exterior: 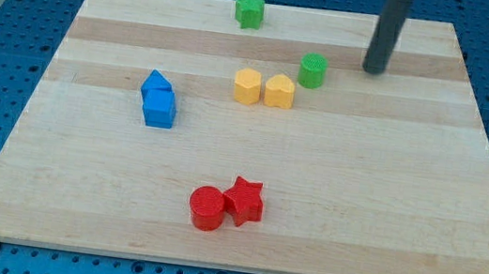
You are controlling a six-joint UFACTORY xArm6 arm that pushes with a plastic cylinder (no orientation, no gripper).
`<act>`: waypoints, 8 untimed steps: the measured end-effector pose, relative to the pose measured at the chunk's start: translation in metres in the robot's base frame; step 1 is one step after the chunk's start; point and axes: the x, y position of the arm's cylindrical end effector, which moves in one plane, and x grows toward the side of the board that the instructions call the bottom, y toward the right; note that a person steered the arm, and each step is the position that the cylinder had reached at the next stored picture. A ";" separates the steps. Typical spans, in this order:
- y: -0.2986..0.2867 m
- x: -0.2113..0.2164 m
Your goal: Drag the green circle into the right side of the green star
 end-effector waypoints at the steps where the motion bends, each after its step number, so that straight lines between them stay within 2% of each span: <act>1: -0.010 0.030; 2: -0.045 0.028; 4: -0.091 -0.038; 5: -0.094 -0.045; 7: -0.091 -0.008; 8: -0.125 -0.004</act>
